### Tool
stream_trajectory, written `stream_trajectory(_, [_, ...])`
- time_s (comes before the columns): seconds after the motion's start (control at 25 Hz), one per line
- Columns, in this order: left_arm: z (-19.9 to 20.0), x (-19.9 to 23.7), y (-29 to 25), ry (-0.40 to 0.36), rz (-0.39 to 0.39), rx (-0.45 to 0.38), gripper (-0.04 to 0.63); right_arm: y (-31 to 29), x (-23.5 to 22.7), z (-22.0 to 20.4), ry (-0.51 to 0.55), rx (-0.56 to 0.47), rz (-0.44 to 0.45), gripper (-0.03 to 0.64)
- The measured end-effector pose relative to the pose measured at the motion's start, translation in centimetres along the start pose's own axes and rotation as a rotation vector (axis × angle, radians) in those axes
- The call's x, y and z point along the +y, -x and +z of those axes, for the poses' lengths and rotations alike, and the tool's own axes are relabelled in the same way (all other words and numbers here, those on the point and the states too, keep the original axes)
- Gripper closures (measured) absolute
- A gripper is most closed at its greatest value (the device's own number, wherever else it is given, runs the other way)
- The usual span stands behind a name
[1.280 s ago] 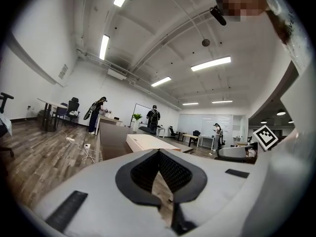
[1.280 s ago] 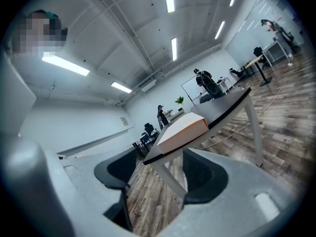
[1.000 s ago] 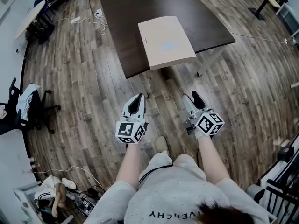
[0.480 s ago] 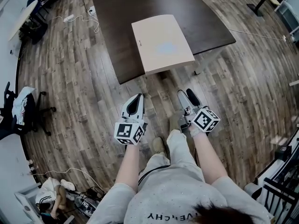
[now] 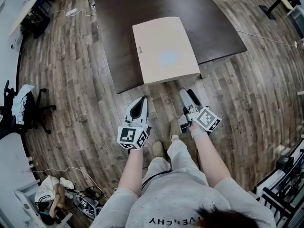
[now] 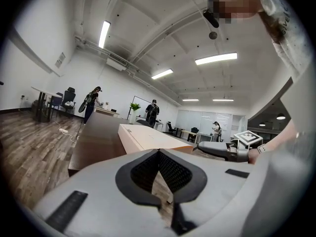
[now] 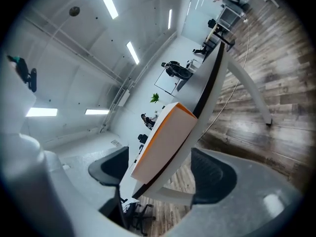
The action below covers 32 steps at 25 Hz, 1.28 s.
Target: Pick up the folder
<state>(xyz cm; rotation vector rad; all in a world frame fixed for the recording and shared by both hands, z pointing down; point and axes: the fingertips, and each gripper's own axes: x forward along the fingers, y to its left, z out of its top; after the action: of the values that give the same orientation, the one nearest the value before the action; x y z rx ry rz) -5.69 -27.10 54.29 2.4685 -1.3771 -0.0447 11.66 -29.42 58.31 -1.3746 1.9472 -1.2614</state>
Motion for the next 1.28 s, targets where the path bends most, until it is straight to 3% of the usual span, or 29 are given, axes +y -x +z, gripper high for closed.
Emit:
stream_trajectory(0.64, [-3.2, 0.6, -6.2, 0.033, 0.037, 0.052, 0.597, -8.6, -3.7, 2.9, -0.237, 0.0, 0.032, 0.149])
stream_trajectory(0.88, [-3.9, 0.9, -6.5, 0.046, 0.049, 0.056, 0.597, -10.2, -5.3, 2.8, -0.298, -0.006, -0.041, 0.149])
stream_trajectory(1.16, [-4.7, 1.3, -6.4, 0.048, 0.059, 0.062, 0.597, -12.2, -4.8, 2.4, -0.382, -0.022, 0.001, 0.15])
stream_trajectory(1.28, [-4.9, 1.3, -5.9, 0.052, 0.066, 0.062, 0.597, -12.1, -5.1, 2.2, -0.37, -0.018, -0.019, 0.203])
